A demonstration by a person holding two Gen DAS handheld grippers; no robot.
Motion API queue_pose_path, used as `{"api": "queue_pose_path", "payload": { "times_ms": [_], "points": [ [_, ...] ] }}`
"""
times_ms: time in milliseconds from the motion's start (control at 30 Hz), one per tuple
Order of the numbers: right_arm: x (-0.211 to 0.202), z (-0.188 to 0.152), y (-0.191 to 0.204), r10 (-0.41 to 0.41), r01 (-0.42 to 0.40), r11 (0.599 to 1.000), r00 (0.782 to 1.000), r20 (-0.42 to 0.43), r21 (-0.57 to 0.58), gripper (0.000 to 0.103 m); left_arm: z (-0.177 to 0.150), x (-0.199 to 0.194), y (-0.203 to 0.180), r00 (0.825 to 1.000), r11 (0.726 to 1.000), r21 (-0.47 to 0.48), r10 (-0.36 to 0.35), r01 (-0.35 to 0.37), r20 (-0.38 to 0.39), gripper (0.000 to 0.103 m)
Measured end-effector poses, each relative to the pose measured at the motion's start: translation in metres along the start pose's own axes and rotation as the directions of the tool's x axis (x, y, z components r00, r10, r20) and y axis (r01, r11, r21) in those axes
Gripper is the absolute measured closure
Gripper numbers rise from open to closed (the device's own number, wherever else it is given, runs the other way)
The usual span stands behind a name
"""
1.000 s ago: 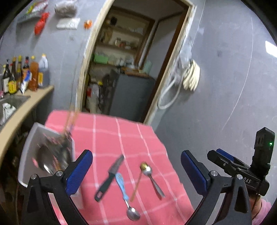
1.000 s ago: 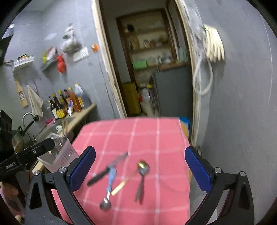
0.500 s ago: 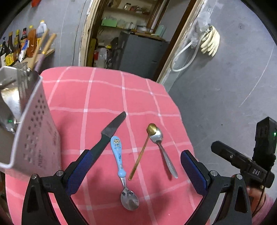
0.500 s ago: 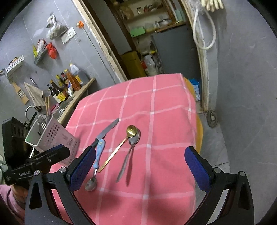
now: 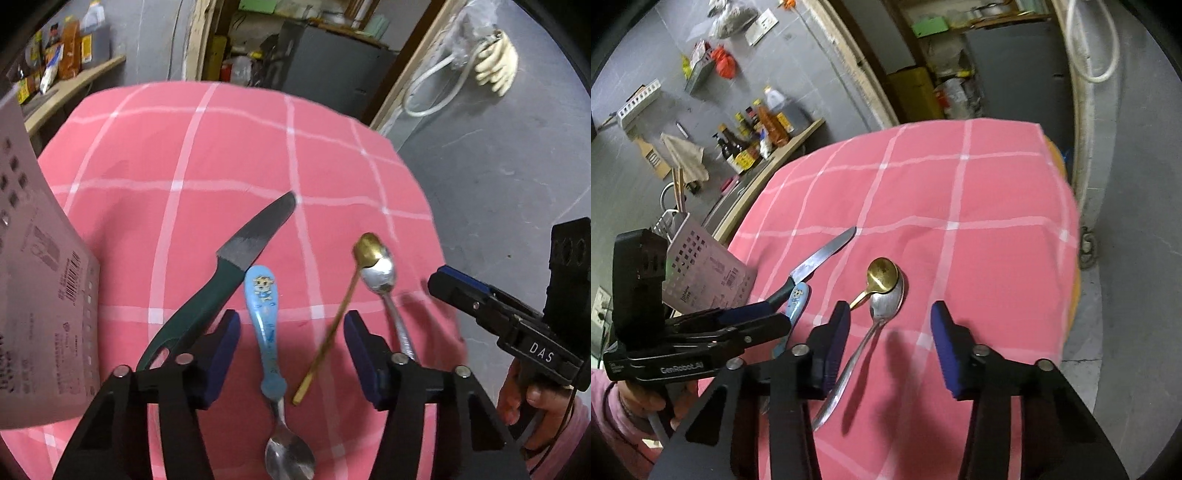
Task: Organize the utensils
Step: 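Grasp the blue-handled spoon with the left tool while the right tool grasps a silver spoon, then lift the blue spoon with the left tool while the right tool carries the silver spoon toward the caddy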
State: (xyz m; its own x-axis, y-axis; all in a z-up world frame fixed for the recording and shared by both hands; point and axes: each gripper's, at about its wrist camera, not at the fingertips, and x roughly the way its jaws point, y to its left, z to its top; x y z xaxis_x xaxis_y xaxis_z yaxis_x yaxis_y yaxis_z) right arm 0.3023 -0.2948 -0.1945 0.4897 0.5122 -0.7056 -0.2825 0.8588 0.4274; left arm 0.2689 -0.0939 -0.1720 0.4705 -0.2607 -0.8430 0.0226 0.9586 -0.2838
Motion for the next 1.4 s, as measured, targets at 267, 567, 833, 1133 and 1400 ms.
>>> {"api": "queue_pose_path", "payload": {
  "times_ms": [267,567,833,1133,1400],
  "points": [
    [0.035,0.012,-0.005,0.016,-0.020,0.999,0.997,-0.077,-0.041,0.074,0.007,0.016,0.012,0.999,0.997,-0.071,-0.012,0.009,-0.045,0.057],
    [0.039,0.017,0.001,0.013,-0.024,0.996,0.993,-0.119,-0.087,0.078,0.017,0.021,0.008,0.996,0.999,-0.041,0.032,-0.036,-0.083,0.076],
    [0.048,0.019,-0.001,0.041,-0.047,0.999,0.985,-0.167,-0.027,0.094,0.026,0.026,0.001,0.990,0.998,0.011,0.060,-0.059,-0.125,0.085],
    [0.025,-0.009,-0.002,0.043,-0.032,0.995,0.993,-0.114,0.096,0.101,0.034,0.028,-0.006,0.986,1.000,0.020,-0.003,0.006,-0.169,0.094],
    [-0.005,-0.040,0.001,-0.003,0.017,0.988,0.996,-0.090,0.155,0.101,0.015,0.019,-0.015,0.980,0.997,0.042,-0.053,0.062,-0.192,0.095]
  ]
}}
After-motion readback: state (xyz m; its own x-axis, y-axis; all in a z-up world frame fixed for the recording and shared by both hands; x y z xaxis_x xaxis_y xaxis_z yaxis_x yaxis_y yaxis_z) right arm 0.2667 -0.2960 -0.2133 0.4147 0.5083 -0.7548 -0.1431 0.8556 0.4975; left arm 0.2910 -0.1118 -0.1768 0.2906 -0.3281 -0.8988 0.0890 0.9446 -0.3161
